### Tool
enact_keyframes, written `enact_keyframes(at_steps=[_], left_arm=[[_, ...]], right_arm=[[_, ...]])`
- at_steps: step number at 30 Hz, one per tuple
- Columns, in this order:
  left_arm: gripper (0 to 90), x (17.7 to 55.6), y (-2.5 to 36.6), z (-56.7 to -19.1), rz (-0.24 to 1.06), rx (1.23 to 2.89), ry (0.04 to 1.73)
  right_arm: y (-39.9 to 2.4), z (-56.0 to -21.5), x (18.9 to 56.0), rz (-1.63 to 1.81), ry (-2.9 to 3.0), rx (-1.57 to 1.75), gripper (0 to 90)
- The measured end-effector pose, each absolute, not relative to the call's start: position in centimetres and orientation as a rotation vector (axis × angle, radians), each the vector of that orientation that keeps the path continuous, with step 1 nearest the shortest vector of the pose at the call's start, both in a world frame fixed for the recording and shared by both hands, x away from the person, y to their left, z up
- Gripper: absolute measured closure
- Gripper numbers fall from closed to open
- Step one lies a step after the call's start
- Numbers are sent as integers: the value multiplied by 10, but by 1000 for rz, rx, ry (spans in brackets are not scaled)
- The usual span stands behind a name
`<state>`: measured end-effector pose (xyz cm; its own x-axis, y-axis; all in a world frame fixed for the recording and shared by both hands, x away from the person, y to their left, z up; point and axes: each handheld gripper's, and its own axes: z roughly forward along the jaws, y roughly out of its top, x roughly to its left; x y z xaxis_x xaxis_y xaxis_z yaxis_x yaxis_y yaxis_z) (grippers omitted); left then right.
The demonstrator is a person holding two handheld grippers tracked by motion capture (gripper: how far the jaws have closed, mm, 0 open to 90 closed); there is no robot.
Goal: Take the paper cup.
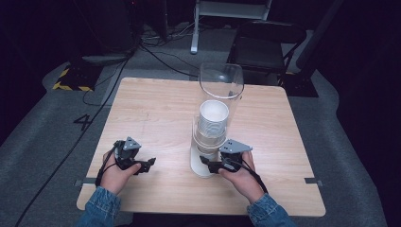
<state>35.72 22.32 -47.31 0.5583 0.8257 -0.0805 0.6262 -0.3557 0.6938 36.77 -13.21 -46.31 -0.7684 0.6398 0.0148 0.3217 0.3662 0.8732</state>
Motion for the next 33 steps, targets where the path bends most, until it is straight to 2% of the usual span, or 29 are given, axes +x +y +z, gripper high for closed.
enact_keyframes(at_steps=[12,33], left_arm=[[186,362,220,-474,361,2107,1150],[177,367,218,-475,362,2110,1144]], right_arm=[[-144,-465,363,1286,2332,848,313],[-192,-448,368,1214,2243,959,310]])
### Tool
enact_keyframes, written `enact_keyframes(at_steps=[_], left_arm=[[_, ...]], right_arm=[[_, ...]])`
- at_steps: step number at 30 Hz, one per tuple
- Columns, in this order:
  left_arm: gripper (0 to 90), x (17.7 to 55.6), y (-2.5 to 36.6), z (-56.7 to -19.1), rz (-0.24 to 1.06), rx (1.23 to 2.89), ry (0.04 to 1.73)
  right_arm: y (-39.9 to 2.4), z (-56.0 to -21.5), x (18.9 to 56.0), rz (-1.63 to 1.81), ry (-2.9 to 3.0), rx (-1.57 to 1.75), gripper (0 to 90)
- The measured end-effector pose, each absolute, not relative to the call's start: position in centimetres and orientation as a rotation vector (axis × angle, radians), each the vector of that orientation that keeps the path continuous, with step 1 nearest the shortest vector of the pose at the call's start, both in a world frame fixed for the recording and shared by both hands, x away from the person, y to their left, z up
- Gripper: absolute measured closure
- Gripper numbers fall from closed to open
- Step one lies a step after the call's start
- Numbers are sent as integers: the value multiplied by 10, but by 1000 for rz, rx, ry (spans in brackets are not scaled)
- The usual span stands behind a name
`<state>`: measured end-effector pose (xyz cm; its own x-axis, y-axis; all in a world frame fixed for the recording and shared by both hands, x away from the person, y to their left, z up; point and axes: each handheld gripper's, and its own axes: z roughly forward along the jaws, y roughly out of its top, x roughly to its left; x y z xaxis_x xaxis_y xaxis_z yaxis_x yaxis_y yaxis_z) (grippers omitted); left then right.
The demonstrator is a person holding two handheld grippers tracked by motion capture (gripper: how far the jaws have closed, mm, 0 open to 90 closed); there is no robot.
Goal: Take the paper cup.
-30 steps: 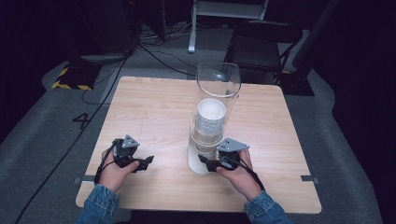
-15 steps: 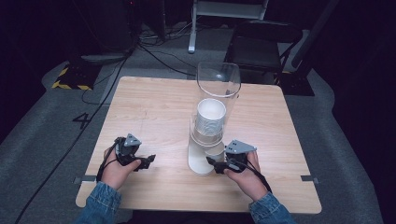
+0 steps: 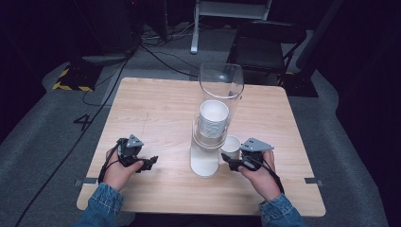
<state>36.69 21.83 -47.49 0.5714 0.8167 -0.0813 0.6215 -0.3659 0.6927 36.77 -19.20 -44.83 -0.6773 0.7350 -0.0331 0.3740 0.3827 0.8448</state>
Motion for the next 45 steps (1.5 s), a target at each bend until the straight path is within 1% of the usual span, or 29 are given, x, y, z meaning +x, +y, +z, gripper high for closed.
enact_keyframes(at_steps=[17,27,36,45], left_arm=[[162,364,219,-475,380,2100,1139],[171,356,230,-475,380,2087,1181],[181,350,238,-476,395,2084,1208],[186,348,240,-479,396,2092,1214]], right_arm=[[-234,-424,378,1280,2073,1080,306],[-260,-411,393,1263,1994,1092,304],[-285,-417,412,1275,1925,1230,303],[-288,-433,433,1250,1928,1232,300]])
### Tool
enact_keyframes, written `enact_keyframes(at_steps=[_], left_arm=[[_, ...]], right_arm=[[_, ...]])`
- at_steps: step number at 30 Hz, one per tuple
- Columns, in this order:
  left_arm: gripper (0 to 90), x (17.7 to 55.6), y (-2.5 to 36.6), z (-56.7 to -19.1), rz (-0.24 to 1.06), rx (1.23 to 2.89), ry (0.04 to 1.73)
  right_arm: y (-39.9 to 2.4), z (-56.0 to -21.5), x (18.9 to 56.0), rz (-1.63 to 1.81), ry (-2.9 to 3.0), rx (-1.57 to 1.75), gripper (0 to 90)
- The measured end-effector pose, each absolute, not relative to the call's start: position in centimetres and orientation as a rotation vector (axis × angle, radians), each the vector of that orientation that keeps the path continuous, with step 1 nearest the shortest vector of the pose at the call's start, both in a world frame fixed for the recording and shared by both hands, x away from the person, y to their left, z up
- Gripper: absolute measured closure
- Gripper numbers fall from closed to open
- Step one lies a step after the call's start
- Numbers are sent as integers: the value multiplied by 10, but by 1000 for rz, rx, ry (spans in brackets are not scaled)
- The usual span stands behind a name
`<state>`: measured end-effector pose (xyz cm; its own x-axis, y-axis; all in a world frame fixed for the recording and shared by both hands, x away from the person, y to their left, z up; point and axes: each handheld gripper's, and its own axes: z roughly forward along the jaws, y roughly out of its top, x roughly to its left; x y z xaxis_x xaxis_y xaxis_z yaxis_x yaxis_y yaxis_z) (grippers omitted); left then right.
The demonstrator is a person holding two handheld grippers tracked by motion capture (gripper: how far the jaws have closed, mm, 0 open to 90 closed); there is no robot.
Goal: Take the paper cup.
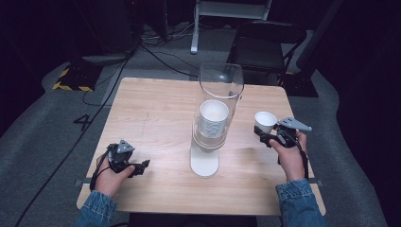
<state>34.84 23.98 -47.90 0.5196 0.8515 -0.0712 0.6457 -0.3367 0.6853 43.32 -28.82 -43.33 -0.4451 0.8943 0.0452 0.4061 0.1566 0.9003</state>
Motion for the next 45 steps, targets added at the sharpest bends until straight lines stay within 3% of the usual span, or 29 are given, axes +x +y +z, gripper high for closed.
enact_keyframes(at_steps=[20,45], left_arm=[[187,348,241,-480,394,2093,1215],[187,352,236,-479,381,2093,1202]], right_arm=[[-280,-480,457,1216,1987,1295,295],[-279,-490,449,1127,2084,1295,239]])
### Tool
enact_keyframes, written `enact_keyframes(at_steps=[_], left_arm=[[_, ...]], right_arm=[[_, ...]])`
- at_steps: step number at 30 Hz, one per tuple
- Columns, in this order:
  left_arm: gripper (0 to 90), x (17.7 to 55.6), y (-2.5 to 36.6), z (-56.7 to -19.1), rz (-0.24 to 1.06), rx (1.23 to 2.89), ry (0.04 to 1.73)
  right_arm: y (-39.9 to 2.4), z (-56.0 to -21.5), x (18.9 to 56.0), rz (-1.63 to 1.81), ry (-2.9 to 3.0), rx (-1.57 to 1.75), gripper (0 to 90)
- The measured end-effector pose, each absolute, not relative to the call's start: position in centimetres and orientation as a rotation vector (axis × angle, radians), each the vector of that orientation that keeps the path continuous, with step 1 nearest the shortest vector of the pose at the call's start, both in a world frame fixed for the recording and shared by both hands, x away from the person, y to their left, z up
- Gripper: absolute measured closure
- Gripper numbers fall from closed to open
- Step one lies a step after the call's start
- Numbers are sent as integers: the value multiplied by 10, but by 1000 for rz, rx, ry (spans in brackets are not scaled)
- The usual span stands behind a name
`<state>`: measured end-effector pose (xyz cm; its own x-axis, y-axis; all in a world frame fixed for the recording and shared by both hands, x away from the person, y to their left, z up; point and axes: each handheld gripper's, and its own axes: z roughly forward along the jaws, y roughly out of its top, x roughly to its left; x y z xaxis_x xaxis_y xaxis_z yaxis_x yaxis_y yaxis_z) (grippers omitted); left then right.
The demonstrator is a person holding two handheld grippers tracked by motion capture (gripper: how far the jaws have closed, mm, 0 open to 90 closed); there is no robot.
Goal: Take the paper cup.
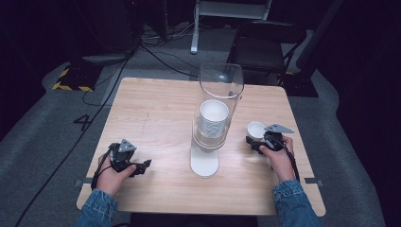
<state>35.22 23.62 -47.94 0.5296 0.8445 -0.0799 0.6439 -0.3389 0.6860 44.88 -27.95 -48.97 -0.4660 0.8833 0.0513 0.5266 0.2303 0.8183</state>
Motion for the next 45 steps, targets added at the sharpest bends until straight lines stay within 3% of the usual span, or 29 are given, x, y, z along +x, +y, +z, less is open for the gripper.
enact_keyframes(at_steps=[5,22,34,45], left_arm=[[187,353,235,-479,380,2089,1202],[187,349,238,-475,390,2090,1192],[181,337,222,-460,334,2091,1095],[160,332,212,-456,289,2160,1006]], right_arm=[[-282,-488,447,1154,2063,1302,160],[-302,-452,422,1285,2022,1270,159],[-287,-422,380,1336,2102,1174,206],[-265,-428,351,1364,2302,1069,247]])
